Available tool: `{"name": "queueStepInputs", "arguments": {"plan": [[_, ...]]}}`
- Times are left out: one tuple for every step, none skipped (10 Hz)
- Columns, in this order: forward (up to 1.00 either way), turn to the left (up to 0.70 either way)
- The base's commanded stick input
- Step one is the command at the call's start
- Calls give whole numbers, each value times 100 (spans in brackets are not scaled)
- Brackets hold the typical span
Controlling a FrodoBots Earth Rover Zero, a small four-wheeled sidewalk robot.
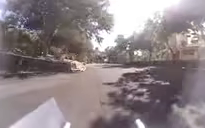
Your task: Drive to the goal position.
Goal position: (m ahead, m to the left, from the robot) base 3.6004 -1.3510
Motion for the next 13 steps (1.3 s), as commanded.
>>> {"name": "queueStepInputs", "arguments": {"plan": [[70, 0], [70, 0], [70, 0], [70, 0], [70, 0], [70, 0], [70, -7], [70, -16], [70, -25], [70, -34], [70, -35], [70, -32], [70, -17]]}}
